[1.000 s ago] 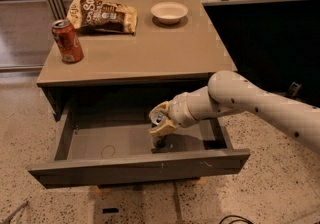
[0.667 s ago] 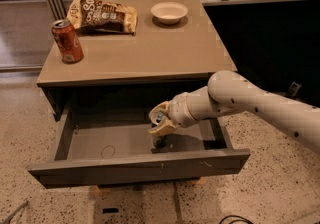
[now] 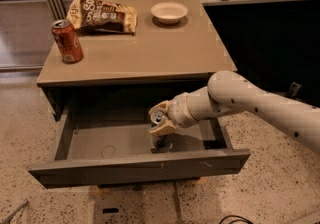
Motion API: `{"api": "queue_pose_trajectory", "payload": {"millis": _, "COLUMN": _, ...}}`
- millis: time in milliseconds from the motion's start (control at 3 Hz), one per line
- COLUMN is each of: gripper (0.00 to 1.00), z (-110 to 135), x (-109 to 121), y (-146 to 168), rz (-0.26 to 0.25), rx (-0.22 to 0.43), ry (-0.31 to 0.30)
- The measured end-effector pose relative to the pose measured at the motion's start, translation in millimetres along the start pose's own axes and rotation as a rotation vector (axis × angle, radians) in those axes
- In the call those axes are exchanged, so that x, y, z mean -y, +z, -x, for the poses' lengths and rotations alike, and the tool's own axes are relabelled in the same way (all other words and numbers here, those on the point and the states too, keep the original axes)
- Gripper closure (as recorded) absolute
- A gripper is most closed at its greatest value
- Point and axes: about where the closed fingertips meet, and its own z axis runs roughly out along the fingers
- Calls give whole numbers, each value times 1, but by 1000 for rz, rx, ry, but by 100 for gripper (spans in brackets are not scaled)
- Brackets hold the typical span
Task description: Place redbull can into top drawer
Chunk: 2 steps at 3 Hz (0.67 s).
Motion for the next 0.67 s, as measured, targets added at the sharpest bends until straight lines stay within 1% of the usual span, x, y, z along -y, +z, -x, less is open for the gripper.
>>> {"api": "queue_pose_trajectory", "payload": {"millis": 333, "gripper": 4, "z": 0, "x": 0, "y": 0, "rz": 0, "rx": 0, "ry": 0}}
{"api": "queue_pose_trajectory", "payload": {"millis": 667, "gripper": 0, "z": 0, "x": 0, "y": 0, "rz": 0, "rx": 0, "ry": 0}}
